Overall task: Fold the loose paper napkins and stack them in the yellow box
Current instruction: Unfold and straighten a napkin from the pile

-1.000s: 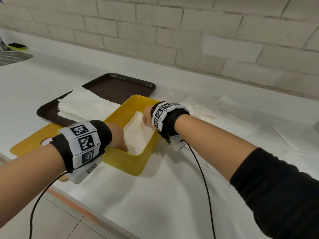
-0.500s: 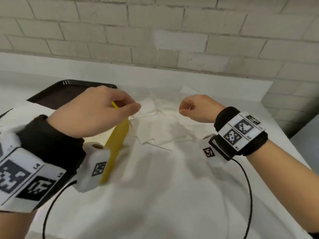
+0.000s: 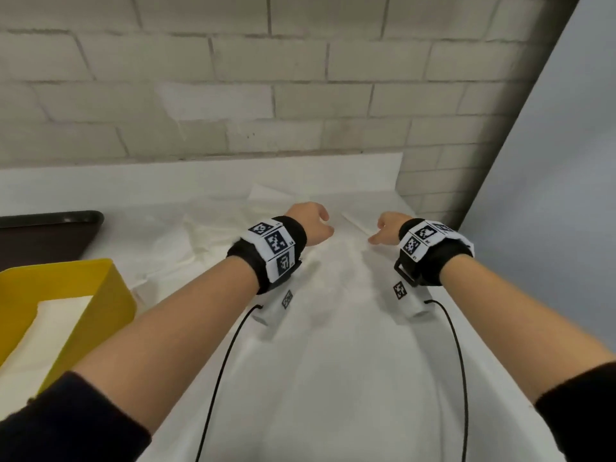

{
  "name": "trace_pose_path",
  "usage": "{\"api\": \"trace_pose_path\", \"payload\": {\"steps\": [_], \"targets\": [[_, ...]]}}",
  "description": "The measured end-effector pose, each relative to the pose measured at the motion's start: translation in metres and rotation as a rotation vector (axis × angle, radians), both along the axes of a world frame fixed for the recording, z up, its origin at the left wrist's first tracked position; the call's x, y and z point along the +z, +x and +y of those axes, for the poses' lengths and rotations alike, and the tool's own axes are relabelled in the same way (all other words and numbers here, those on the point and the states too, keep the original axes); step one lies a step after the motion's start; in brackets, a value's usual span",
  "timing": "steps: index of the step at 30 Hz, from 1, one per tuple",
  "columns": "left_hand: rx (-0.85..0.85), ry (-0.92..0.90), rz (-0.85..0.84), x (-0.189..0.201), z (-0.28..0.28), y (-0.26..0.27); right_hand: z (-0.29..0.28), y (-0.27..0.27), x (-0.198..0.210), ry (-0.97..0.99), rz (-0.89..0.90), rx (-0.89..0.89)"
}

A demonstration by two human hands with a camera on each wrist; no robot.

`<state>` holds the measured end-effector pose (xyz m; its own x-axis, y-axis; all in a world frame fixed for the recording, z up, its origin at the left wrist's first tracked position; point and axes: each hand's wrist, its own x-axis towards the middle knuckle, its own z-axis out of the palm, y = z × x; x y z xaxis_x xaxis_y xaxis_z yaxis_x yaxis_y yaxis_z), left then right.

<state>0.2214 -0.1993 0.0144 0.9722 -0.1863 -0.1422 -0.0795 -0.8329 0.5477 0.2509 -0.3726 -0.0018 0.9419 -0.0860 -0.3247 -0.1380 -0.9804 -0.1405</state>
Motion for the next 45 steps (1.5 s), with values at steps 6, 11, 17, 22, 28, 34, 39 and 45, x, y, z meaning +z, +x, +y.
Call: {"api": "trace_pose_path", "payload": {"steps": [6, 11, 17, 22, 28, 34, 39, 45], "targets": [[0.009, -0.150, 0.198, -0.014, -0.033, 0.052, -0.013, 0.035, -0.026, -0.069, -0.023, -0.053], [0.067, -0.251, 0.356, -0.023, -0.048, 0.075, -0.009, 0.061, -0.047, -0.108, 0.009, 0.009], [0.193, -0.298, 0.342, -0.031, -0.050, 0.088, -0.006, 0.049, -0.026, 0.207, -0.088, 0.141], [0.242, -0.378, 0.333, -0.030, -0.042, 0.094, -0.017, 0.032, -0.014, 0.495, -0.225, 0.205], [0.154, -0.494, 0.171, -0.014, -0.026, 0.076, -0.036, 0.014, -0.012, 0.531, -0.241, 0.168], [0.048, -0.297, -0.069, -0.001, -0.001, 0.045, -0.047, 0.011, -0.033, 0.272, 0.036, 0.036], [0.005, -0.261, -0.072, -0.003, 0.017, 0.017, -0.033, 0.003, -0.038, 0.177, -0.013, 0.117], [-0.013, -0.142, -0.055, -0.013, 0.031, 0.002, -0.019, 0.003, -0.032, 0.247, 0.019, 0.192]]}}
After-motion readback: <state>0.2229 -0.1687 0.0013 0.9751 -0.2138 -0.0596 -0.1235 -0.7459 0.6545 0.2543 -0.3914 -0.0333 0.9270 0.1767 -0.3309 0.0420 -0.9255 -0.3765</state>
